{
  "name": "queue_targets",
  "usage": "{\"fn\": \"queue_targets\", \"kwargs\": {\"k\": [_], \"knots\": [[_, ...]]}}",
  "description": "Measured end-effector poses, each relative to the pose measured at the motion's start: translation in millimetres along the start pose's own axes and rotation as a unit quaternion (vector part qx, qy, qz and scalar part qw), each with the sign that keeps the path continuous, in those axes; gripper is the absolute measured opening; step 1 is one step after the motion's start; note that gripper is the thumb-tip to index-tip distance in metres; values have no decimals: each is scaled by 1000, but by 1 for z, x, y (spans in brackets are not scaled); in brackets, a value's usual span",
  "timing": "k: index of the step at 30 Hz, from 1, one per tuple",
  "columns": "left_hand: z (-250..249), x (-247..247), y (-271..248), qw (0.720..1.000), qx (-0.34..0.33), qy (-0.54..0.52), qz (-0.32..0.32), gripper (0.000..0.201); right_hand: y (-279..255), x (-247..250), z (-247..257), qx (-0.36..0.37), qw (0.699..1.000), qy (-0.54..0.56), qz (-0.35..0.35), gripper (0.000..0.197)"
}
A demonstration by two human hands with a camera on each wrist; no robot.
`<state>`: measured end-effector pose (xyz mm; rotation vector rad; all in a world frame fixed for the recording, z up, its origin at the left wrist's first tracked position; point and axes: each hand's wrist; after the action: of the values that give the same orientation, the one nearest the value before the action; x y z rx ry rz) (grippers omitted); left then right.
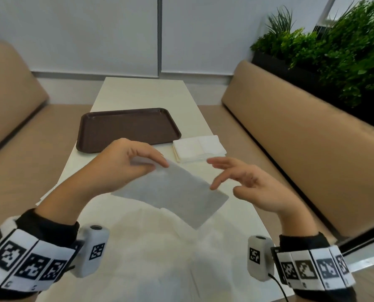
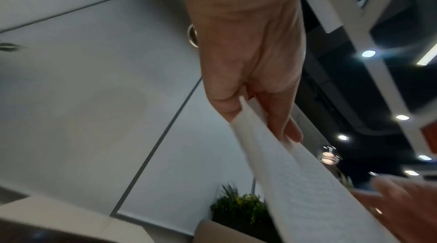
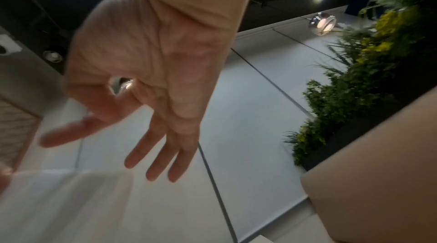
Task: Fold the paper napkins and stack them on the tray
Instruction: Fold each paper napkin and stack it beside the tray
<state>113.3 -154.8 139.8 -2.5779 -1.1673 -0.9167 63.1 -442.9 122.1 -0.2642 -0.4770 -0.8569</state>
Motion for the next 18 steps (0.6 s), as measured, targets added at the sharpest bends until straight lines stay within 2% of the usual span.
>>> {"fn": "queue_targets", "kwargs": {"k": [3,5,7,9,13,18], "knots": [[-15,-7,11,994,-18,98,41,37,23,-3,22,6,992,-97,81,42],[-23,-11,16,985,-29,157,68,37,40,-10,29,7,985,-149,82,37],[-25,-12,18,980,-30,182,69,37,48,-12,30,-2,985,-165,51,29],[-24,-8,16,984,-23,170,46,36,50,-8,26,-14,987,-154,38,24],[-16,6,7,996,13,87,-9,31,48,5,3,-51,988,-135,57,16],[4,25,3,997,65,-29,-10,30,35,31,-27,-91,994,-62,14,13]]}}
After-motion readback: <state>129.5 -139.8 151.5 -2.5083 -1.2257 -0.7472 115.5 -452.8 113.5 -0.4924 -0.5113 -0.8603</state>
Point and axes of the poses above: each hand's wrist, its own y-axis towards the middle knuckle, its own x-axis out of the back of the hand, z = x × y, and after that the axes turned 15 degrees about z, right-handed
